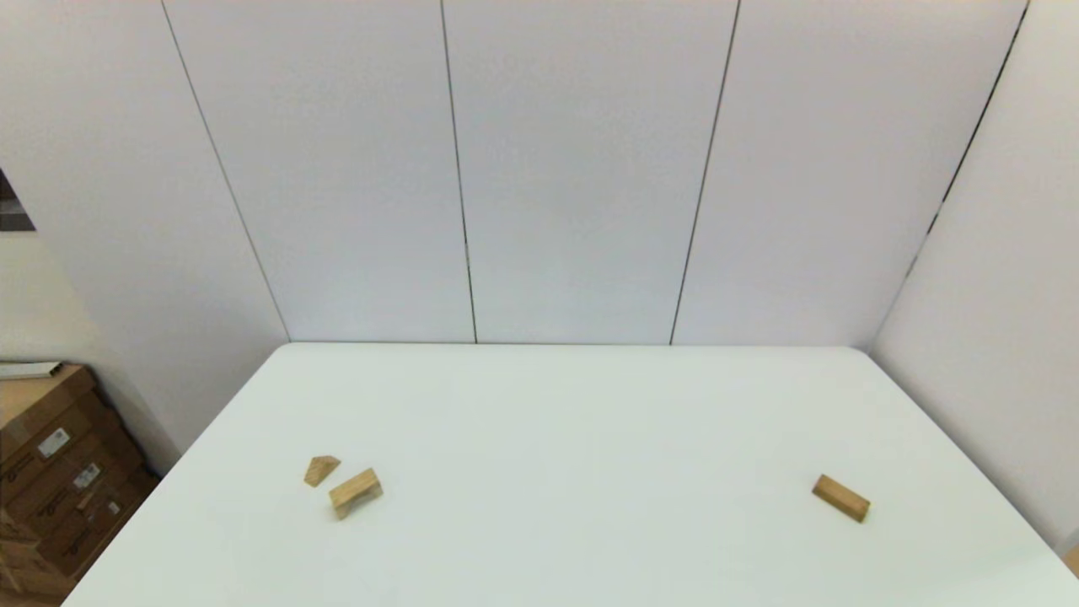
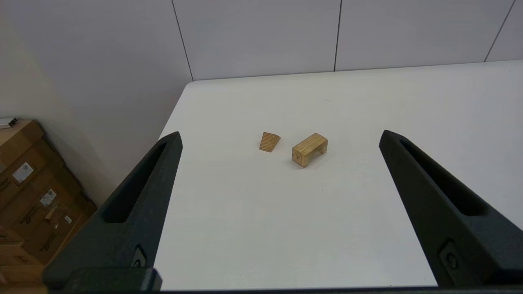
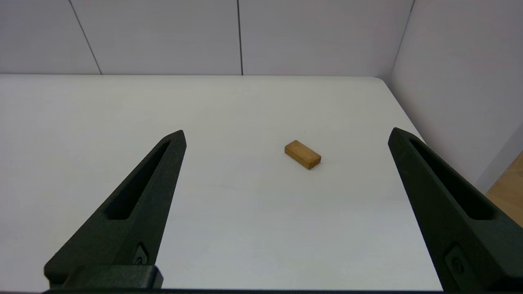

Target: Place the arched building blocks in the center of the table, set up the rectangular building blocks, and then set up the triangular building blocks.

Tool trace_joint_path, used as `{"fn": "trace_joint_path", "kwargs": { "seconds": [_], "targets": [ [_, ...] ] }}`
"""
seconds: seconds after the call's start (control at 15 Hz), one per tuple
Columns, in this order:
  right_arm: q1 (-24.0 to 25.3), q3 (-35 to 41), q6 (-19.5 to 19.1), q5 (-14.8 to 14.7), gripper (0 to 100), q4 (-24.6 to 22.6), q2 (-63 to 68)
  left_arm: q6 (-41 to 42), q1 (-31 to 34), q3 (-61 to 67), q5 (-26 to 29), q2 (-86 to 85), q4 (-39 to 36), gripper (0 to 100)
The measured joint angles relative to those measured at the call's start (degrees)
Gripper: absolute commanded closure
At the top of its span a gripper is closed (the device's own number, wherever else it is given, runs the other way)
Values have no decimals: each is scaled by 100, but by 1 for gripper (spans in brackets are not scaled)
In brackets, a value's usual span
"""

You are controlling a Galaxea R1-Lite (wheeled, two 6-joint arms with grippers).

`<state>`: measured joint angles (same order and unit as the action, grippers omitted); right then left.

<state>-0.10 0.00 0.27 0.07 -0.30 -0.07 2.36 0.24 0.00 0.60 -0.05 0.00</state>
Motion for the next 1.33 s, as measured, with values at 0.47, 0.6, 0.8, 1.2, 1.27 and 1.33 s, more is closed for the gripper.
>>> {"fn": "trace_joint_path", "kwargs": {
  "seconds": [0.47, 0.6, 0.8, 1.2, 1.27, 1.33],
  "targets": [
    [0, 0, 0, 2, 0, 0, 0, 0, 0, 0, 2, 0, 0, 0],
    [0, 0, -2, 0, 0, 0, 0, -2, 0, 0, 2, 0, 0, 0],
    [0, 0, 0, 0, 0, -2, 0, -2, 0, 0, 2, 0, 0, 0],
    [0, 0, -2, 0, 0, 0, 0, 27, 0, 0, 6, 0, -11, 0],
    [0, 0, -2, -2, 0, -2, 0, 16, 0, 0, 2, 0, -16, 0],
    [0, 0, -2, 0, 0, -2, 0, 5, 0, 0, 2, 0, -5, 0]
  ]
}}
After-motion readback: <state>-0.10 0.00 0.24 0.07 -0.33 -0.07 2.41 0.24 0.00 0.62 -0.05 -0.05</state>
